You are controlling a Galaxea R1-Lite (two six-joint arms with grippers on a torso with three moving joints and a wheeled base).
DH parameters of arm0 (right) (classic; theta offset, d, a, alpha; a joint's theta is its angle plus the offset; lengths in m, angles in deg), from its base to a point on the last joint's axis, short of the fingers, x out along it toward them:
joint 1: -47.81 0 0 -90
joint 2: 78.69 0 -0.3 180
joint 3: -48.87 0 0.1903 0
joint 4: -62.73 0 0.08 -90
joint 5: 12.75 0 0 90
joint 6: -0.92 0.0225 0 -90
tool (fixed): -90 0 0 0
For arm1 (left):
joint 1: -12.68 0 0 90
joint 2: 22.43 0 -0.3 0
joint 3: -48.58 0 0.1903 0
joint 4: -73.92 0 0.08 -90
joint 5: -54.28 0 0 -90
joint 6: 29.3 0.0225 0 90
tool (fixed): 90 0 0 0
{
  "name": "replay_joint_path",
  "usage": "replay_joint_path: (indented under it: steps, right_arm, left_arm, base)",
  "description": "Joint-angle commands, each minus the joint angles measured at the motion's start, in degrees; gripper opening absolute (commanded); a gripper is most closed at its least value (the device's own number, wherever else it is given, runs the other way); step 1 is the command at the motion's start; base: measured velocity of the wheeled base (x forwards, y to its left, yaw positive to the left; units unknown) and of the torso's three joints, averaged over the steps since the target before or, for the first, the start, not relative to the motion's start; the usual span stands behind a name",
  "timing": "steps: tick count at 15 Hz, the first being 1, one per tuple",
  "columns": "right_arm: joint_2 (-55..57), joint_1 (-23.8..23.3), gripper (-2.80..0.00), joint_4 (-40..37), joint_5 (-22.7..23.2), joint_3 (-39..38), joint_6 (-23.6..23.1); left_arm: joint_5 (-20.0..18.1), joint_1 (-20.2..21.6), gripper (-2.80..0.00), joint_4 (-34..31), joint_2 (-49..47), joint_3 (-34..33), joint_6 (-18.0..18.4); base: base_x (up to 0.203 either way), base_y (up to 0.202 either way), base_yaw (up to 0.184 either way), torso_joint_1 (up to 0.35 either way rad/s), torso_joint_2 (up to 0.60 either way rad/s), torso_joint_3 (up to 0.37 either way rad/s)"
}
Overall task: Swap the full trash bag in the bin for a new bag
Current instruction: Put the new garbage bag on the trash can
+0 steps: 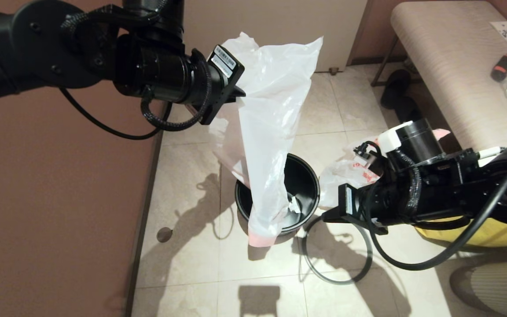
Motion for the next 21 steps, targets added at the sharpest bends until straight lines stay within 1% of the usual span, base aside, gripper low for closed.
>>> replay_joint_path:
  steps: [1, 2, 3, 4, 5, 6, 7, 8, 10, 12, 13, 14, 15, 17, 19, 21]
  right_arm:
    - [5.42, 2.23, -2.80, 1.90, -7.88, 0.01, -2.60]
    - [8.99, 4.25, -2.80, 4.19, -15.79, 0.01, -5.52]
    - [12.19, 6.38, -2.80, 7.41, -22.02, 0.01, -7.70]
    - [15.12, 8.36, -2.80, 12.01, -27.11, 0.06, -10.11]
    - [17.40, 9.50, -2.80, 17.11, -32.10, 0.36, -14.11]
    - [18.61, 9.95, -2.80, 20.88, -35.72, 0.73, -18.00]
    - [18.87, 10.14, -2.80, 23.78, -37.83, 0.86, -20.76]
    - [18.19, 10.28, -2.80, 24.33, -38.40, 0.45, -21.80]
    - [15.05, 11.33, -2.80, 24.49, -39.14, -0.88, -22.03]
    - [12.16, 13.32, -2.80, 24.50, -39.67, -2.63, -21.24]
    - [11.74, 14.52, 0.00, 24.50, -39.56, -2.85, -20.48]
    - [11.48, 16.02, 0.00, 24.51, -38.80, -3.23, -19.26]
    - [11.61, 17.06, 0.00, 24.57, -36.66, -3.60, -18.18]
    - [12.98, 17.72, 0.00, 24.60, -31.92, -3.77, -17.28]
    - [15.45, 18.35, 0.00, 25.76, -31.32, -3.73, -17.60]
    - [17.73, 18.90, 0.00, 30.29, -31.72, -3.95, -20.07]
  left_arm:
    - [0.11, 0.18, -2.80, -0.16, 1.34, -0.03, -0.30]
    - [0.52, 0.42, -2.80, 0.09, 1.21, -0.03, -0.30]
    - [1.76, 1.09, -2.80, 0.61, 0.95, -0.03, -0.30]
    - [2.77, 2.03, -2.80, 2.07, 0.54, -0.03, -0.23]
    - [2.95, 3.18, -2.80, 3.55, 0.22, -0.03, -0.22]
    - [2.94, 4.30, -2.80, 5.25, -0.01, -0.03, -0.21]
    - [2.87, 5.17, -2.80, 6.76, -0.21, -0.03, -0.21]
    - [2.92, 5.27, -2.80, 7.73, -0.42, -0.03, -0.21]
    - [2.99, 5.19, -2.80, 8.66, -0.44, -0.03, 0.05]
    - [2.92, 5.54, -2.80, 8.89, -1.23, 0.05, 0.05]
    - [2.77, 6.24, -2.80, 9.12, -1.80, -0.01, 0.05]
    - [2.66, 6.55, -2.80, 9.41, -2.14, 0.01, 0.00]
    - [2.66, 6.68, -2.80, 9.71, -2.18, 0.06, 0.00]
    - [2.67, 7.03, -2.80, 10.99, -2.09, 0.06, 0.05]
    - [2.74, 7.29, -2.80, 11.61, -1.91, 0.06, 0.05]
    - [2.75, 7.51, -2.80, 11.62, -1.94, 0.06, 0.05]
  base:
    - [0.000, 0.000, 0.000, 0.000, 0.00, 0.000]
    - [0.000, 0.000, 0.000, 0.000, 0.00, 0.000]
    - [0.000, 0.000, 0.000, 0.000, 0.00, 0.000]
    - [0.000, 0.000, 0.000, 0.000, 0.00, 0.000]
    - [0.000, 0.000, 0.000, 0.000, 0.00, 0.000]
    - [0.000, 0.000, 0.000, 0.000, 0.00, 0.000]
    - [0.000, 0.000, 0.000, 0.000, 0.00, 0.000]
    - [0.000, 0.000, 0.000, 0.000, 0.00, 0.000]
    - [0.000, 0.000, 0.000, 0.000, 0.00, 0.000]
    - [0.000, 0.000, 0.000, 0.000, 0.00, 0.000]
    - [0.000, 0.000, 0.000, 0.000, 0.00, 0.000]
    - [0.000, 0.000, 0.000, 0.000, 0.00, 0.000]
    - [0.000, 0.000, 0.000, 0.000, 0.00, 0.000]
    - [0.000, 0.000, 0.000, 0.000, 0.00, 0.000]
    - [0.000, 0.000, 0.000, 0.000, 0.00, 0.000]
    - [0.000, 0.000, 0.000, 0.000, 0.00, 0.000]
